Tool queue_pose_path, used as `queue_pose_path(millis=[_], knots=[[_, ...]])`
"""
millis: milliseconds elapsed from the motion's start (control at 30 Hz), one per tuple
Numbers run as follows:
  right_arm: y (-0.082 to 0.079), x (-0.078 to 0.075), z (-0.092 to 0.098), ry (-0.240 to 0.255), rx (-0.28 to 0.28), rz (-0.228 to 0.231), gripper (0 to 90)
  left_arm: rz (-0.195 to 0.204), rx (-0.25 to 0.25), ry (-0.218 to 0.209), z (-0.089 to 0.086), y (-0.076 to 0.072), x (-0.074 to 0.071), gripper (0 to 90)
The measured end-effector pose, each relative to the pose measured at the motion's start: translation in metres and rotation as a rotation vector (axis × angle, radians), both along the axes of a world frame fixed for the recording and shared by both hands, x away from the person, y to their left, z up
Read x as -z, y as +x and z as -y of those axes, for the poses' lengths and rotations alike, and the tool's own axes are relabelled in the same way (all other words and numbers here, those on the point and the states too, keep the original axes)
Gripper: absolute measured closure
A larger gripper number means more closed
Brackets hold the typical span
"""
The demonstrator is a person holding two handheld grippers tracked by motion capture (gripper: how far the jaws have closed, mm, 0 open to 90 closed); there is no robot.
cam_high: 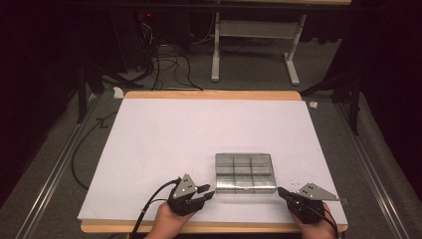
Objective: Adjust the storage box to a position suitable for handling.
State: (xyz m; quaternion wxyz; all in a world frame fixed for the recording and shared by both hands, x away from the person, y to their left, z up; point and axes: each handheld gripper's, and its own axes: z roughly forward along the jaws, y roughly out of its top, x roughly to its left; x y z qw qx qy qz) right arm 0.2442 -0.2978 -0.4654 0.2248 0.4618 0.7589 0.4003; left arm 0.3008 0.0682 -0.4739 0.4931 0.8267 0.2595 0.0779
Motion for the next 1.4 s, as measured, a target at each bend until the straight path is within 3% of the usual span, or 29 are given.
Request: queue_pose_path(millis=[400,1400], knots=[[0.0006,0.0005,-0.0005,-0.005,-0.002,-0.002,90.0,-0.033,-0.011,-0.027,0.0099,0.0035,0.0031,71.0],[0.0004,-0.0005,-0.0003,0.008,0.0,0.012,90.0,-0.012,-0.023,-0.044,0.0102,0.0006,0.0009,78.9]])
